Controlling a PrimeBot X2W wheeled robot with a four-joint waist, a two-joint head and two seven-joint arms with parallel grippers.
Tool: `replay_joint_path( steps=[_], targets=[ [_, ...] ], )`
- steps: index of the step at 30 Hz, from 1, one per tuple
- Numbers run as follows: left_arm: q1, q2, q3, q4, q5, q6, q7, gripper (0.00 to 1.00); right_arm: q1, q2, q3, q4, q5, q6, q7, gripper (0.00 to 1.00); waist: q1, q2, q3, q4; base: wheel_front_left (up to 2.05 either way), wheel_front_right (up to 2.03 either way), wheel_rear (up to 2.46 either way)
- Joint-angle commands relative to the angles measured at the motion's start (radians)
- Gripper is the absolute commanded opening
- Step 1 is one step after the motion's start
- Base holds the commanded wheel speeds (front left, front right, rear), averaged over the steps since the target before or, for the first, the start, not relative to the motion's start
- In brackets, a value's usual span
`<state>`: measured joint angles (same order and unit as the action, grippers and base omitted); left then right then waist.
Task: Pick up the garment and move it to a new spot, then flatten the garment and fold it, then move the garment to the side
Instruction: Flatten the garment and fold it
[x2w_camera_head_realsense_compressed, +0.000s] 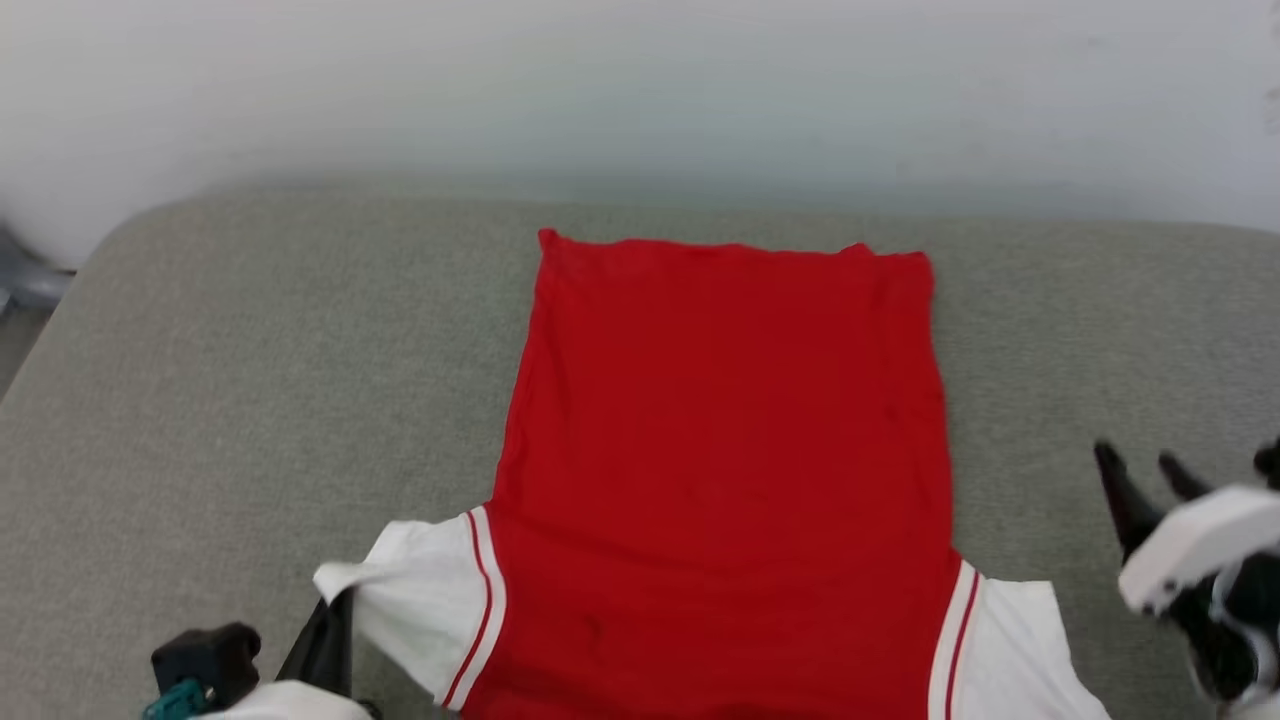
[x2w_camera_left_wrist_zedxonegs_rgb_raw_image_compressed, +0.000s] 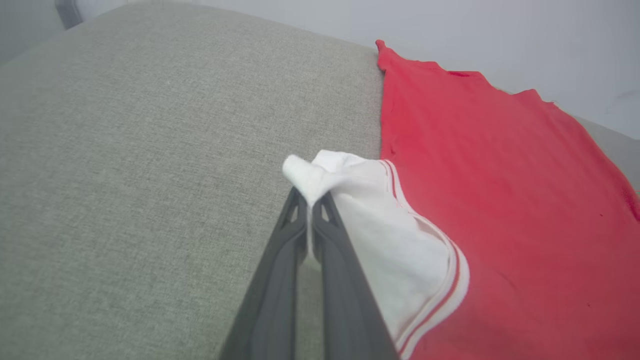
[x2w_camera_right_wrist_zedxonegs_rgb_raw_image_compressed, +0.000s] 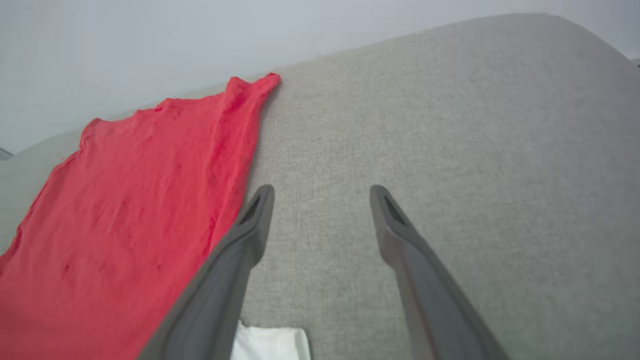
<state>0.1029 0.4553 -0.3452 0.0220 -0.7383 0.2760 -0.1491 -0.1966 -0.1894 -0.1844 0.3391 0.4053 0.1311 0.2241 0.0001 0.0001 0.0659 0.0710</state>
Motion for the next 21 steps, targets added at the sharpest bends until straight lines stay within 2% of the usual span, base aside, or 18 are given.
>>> replay_joint_path(
  steps=[1, 2, 3, 5, 12, 16, 21],
  targets=[
    [-0.031, -0.007, 0.001, -0.013, 0.008, -0.001, -0.013, 0.00, -0.067, -0.017, 0.010, 0.040, 0.018, -0.001, 0.005, 1.00, -0.0001, -0.0001, 0.053, 0.041, 0.00, 0.00, 0.00],
    [-0.031, -0.007, 0.001, -0.013, 0.008, -0.001, -0.013, 0.00, -0.067, -0.017, 0.010, 0.040, 0.018, -0.001, 0.005, 1.00, -0.0001, -0.0001, 0.053, 0.041, 0.00, 0.00, 0.00],
    [-0.055, -0.012, -0.005, -0.027, 0.017, -0.004, -0.017, 0.00, -0.152, -0.044, 0.016, 0.093, 0.027, -0.001, 0.029, 1.00, -0.0001, -0.0001, 0.091, 0.065, 0.00, 0.00, 0.00],
    [-0.071, -0.016, -0.007, -0.035, 0.021, -0.007, -0.021, 0.00, -0.202, -0.057, 0.024, 0.121, 0.027, -0.001, 0.048, 1.00, -0.0001, -0.0001, 0.112, 0.076, 0.00, 0.00, 0.00],
    [-0.170, -0.056, -0.032, -0.061, 0.043, -0.026, -0.044, 0.00, -0.501, -0.144, 0.063, 0.276, 0.019, -0.001, 0.251, 1.00, -0.0001, -0.0001, 0.247, 0.155, 0.00, 0.00, 0.00],
    [-0.210, -0.080, -0.048, -0.066, 0.054, -0.039, -0.060, 0.00, -0.631, -0.174, 0.082, 0.339, 0.002, -0.001, 0.356, 1.00, -0.0001, -0.0001, 0.303, 0.191, 0.00, 0.00, 0.00],
    [-0.250, -0.109, -0.061, -0.055, 0.064, -0.062, -0.079, 0.00, -0.751, -0.194, 0.098, 0.390, -0.024, -0.001, 0.436, 1.00, -0.0001, -0.0001, 0.377, 0.228, 0.00, 0.00, 0.00]
  ],
)
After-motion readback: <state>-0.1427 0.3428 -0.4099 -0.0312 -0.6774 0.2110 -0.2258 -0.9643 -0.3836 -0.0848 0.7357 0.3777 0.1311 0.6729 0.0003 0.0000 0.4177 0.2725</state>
